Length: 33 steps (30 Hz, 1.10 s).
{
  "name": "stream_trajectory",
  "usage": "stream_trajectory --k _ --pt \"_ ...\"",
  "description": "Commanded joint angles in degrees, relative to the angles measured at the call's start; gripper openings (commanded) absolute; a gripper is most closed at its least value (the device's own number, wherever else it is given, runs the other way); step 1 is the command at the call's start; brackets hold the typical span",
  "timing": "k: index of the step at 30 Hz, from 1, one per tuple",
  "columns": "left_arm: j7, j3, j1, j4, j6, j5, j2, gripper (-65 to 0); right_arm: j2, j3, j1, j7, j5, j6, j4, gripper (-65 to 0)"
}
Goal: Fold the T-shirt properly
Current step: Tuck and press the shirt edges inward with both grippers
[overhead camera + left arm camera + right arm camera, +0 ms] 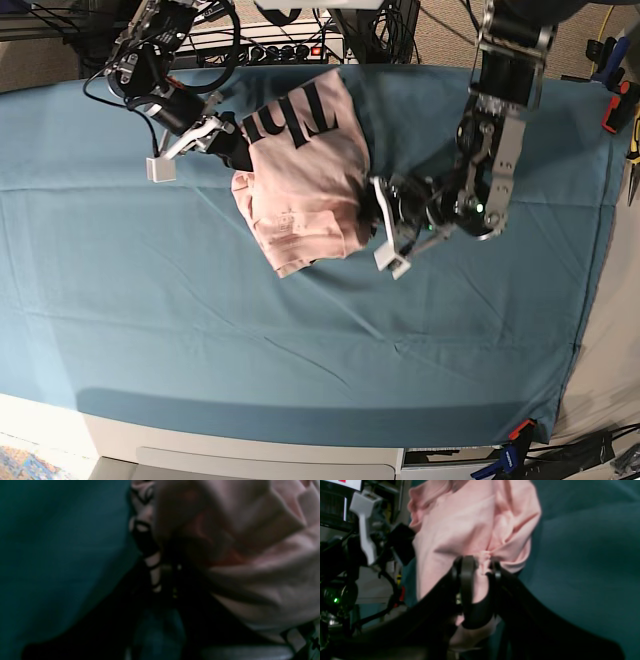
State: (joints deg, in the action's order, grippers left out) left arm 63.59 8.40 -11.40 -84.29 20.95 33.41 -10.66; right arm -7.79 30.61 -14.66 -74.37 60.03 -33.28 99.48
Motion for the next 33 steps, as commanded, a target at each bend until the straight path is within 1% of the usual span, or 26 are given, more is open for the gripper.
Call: stream_trajectory --k 1,3,8,12,14,18,23,27,33 --pt "-0.4 -0.3 -2.5 0.0 -0.4 -0.9 -0.4 -65.0 -0.2 -0.7 0.2 0.9 1.7 -0.6 1.0 -65.0" --pt "-0.4 -0.3 -4.4 1.4 -0.4 -0.9 -0.9 -65.0 -0.2 -2.4 0.2 1.9 0.6 -0.6 1.0 -65.0" --pt "-0.1 -0.3 -8.8 3.6 -0.4 -0.9 -2.7 -65.0 -0.2 -8.6 0.2 7.4 -4.8 -0.5 1.0 -65.0" --pt "0.0 -0.3 -11.1 4.0 -0.5 -0.9 -4.3 -65.0 -0.2 -13.2 0.2 8.7 -7.6 -0.5 1.0 -65.0" --pt "0.0 -0.3 -11.5 4.0 -0.5 -0.9 -5.0 -65.0 -0.2 -14.3 0.2 9.0 -8.3 -0.3 1.0 -65.0" --pt "0.8 -0.3 -11.5 4.0 -0.6 -0.6 -5.6 -65.0 -0.2 -14.2 0.1 10.5 -9.2 0.3 1.0 -65.0" --pt "1.0 -0.3 -11.5 4.0 -0.6 0.0 -5.5 -65.0 -0.2 -12.3 -0.1 11.1 -10.6 2.1 1.0 -65.0" --pt "1.0 -0.3 -11.5 4.0 -0.6 0.0 -5.5 -65.0 -0.2 -11.0 -1.3 11.5 -10.6 2.7 1.0 -65.0" --pt "0.4 -0.3 -11.5 4.0 -0.6 0.0 -5.5 -65.0 -0.2 -11.1 -3.6 11.0 -10.5 2.9 1.0 -65.0"
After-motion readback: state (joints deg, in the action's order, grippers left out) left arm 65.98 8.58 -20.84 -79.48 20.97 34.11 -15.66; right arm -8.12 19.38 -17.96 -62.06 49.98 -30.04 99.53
